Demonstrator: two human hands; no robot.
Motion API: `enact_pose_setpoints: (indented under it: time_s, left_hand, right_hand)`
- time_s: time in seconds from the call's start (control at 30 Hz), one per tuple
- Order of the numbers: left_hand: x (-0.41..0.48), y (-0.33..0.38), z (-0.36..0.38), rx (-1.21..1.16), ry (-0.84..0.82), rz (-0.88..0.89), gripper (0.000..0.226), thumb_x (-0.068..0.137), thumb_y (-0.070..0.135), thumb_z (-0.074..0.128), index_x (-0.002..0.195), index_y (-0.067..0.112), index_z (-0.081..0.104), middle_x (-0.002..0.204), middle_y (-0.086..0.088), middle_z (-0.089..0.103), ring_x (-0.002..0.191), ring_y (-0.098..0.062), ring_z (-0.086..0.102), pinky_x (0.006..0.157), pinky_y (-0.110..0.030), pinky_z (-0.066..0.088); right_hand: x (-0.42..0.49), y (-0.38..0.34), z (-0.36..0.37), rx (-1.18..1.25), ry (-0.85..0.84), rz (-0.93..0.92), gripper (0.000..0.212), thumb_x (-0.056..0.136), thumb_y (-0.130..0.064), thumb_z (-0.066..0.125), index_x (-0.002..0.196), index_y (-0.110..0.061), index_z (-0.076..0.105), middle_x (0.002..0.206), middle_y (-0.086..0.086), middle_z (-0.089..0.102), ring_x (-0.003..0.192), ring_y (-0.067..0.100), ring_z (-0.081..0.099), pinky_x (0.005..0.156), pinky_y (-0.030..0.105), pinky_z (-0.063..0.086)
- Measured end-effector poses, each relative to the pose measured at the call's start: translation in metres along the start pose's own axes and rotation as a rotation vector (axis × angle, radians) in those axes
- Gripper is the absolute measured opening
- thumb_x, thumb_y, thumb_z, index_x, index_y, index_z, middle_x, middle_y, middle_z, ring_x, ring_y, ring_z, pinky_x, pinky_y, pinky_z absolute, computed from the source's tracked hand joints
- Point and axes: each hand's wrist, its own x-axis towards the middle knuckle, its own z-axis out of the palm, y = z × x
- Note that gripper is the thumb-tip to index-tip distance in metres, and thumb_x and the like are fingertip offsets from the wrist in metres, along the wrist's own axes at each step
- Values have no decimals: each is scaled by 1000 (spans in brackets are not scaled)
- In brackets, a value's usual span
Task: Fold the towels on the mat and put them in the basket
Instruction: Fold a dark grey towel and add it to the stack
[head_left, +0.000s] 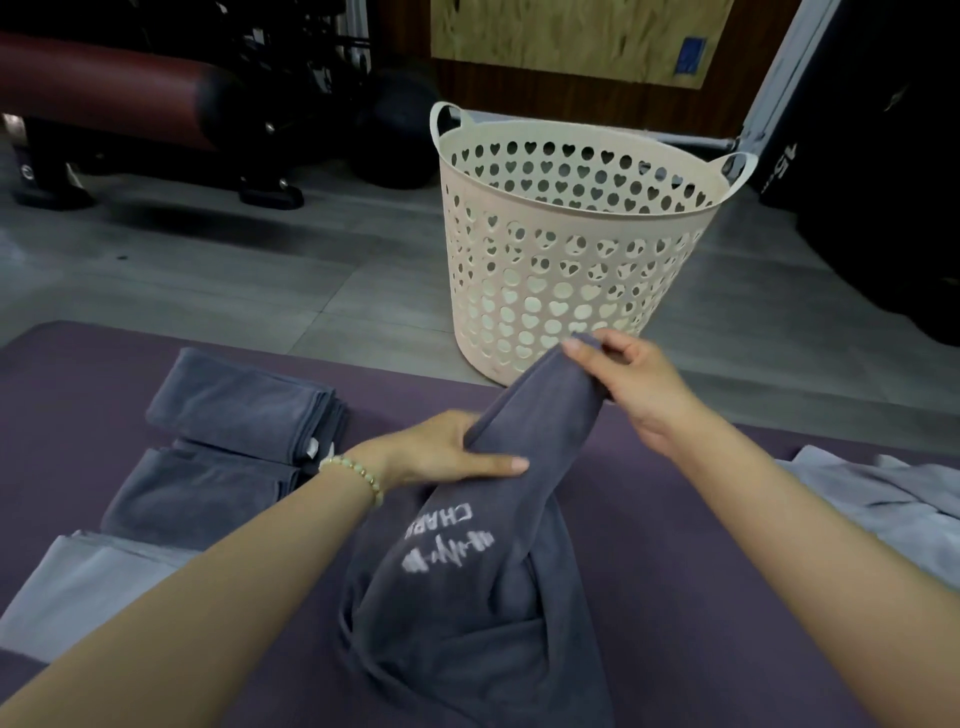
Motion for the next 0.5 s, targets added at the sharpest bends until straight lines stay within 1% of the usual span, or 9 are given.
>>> enact_pose_setpoints:
  time_s: [0.07, 0.13, 0.17, 0.23, 0.27, 0.33, 0.4, 0.43, 0.5]
  left_hand:
    - [-9, -23, -8, 155, -38, -127, 38, 71, 33, 82, 104, 18, 69, 98, 7, 73, 91, -9, 69, 79, -23, 55]
    - [-17, -41, -17, 320, -28, -204, 55, 60, 45, 85, 103, 15, 69, 103, 5, 72, 96, -14, 68, 86, -28, 54]
    - [-22, -43, -23, 371, -3, -220, 60, 58, 50, 85, 103, 16, 68, 106, 6, 70, 97, -12, 66, 85, -25, 53]
    - [-30, -31, -30, 358, 51, -200, 53, 66, 51, 80, 108, 22, 67, 109, 11, 67, 97, -6, 63, 79, -17, 48]
    - [-32, -21, -31, 291, 70, -168, 47, 70, 49, 77, 110, 26, 66, 109, 13, 67, 97, -5, 64, 80, -16, 47]
    - [-34, 6, -30, 127, 105, -73, 40, 75, 46, 73, 111, 29, 66, 107, 11, 70, 98, -6, 65, 87, -21, 51]
    - [-35, 36, -21, 10, 136, 44, 43, 75, 48, 73, 111, 26, 67, 107, 6, 71, 101, -10, 66, 92, -27, 51]
    - [-35, 50, -16, -33, 149, 93, 43, 76, 50, 72, 111, 25, 67, 106, 4, 72, 103, -12, 66, 91, -27, 51]
    - [-39, 78, -6, -107, 148, 164, 28, 84, 45, 63, 103, 25, 70, 101, 4, 73, 99, -12, 67, 80, -20, 52]
  right_hand:
    - [5, -6, -21, 37, 190, -57, 10, 87, -18, 67, 77, -20, 63, 73, -8, 60, 63, -4, 53, 64, 11, 44]
    - [7, -10, -44, 14, 339, -114, 14, 88, -19, 66, 75, -22, 61, 73, -10, 59, 67, -3, 52, 64, 10, 42]
    - [7, -11, -54, -2, 392, -132, 16, 89, -20, 65, 75, -23, 60, 74, -10, 58, 68, -1, 50, 63, 8, 41]
    - [5, -12, -71, -50, 419, -156, 17, 91, -22, 62, 75, -23, 57, 74, -10, 56, 69, -1, 48, 60, 6, 40]
    - [4, -11, -76, -91, 391, -155, 18, 94, -23, 59, 76, -23, 55, 74, -10, 55, 69, 0, 48, 59, 6, 39]
    - [1, -10, -74, -206, 279, -114, 19, 98, -26, 51, 79, -22, 51, 75, -7, 54, 72, 5, 49, 60, 10, 41]
    - [-7, -13, -57, -285, 136, -68, 16, 97, -31, 50, 88, -19, 53, 82, -3, 58, 82, 10, 52, 69, 16, 42]
    - [-13, -17, -46, -292, 47, -62, 20, 94, -38, 54, 92, -18, 56, 90, -2, 61, 88, 10, 54, 77, 19, 43]
    - [-26, -30, -29, -353, -167, -72, 42, 76, -58, 66, 100, -24, 62, 106, -9, 66, 101, 5, 59, 91, 22, 44]
